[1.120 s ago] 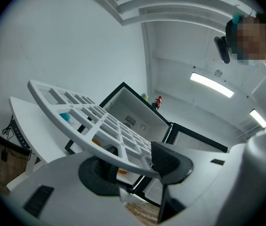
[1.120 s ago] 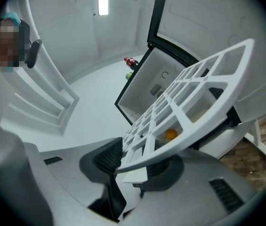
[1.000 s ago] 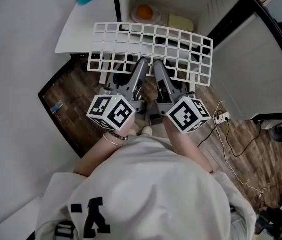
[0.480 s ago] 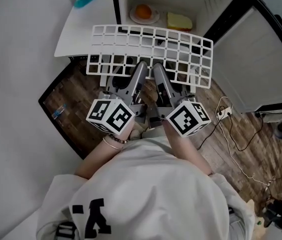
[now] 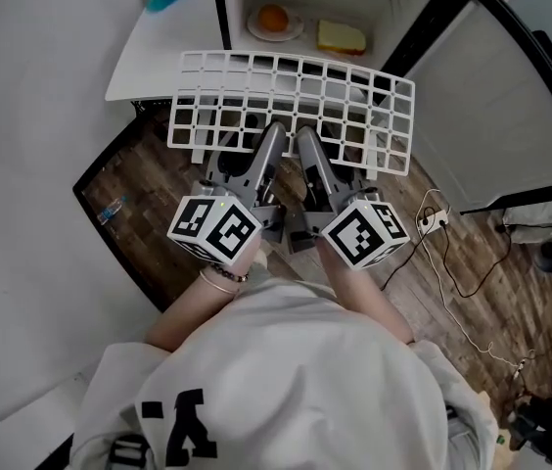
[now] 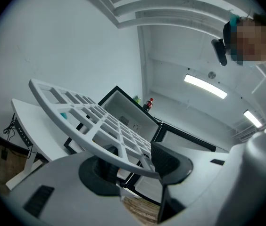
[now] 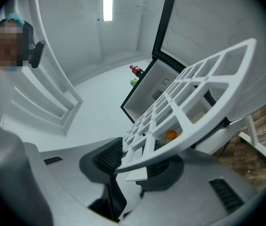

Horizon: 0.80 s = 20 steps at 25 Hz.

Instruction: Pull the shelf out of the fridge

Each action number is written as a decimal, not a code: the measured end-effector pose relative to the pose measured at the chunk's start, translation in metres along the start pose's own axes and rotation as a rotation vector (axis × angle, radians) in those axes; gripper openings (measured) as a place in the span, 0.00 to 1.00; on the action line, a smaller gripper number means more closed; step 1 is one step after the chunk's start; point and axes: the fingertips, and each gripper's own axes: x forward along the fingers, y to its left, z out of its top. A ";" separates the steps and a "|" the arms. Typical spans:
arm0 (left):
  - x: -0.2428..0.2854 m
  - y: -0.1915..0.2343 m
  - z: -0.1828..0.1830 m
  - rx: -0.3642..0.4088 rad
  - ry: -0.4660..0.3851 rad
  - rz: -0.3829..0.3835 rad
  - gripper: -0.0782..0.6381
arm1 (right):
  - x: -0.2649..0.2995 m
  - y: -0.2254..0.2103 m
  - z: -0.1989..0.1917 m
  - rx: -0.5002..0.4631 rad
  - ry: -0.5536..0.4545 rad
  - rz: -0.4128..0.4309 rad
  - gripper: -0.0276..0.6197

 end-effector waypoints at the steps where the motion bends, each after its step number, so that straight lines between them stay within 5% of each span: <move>1: -0.004 -0.007 -0.004 -0.009 -0.004 0.003 0.39 | -0.008 0.000 0.003 -0.005 0.005 0.003 0.27; 20: -0.066 -0.116 -0.070 -0.002 -0.039 0.060 0.39 | -0.144 -0.008 0.027 0.008 0.045 0.048 0.27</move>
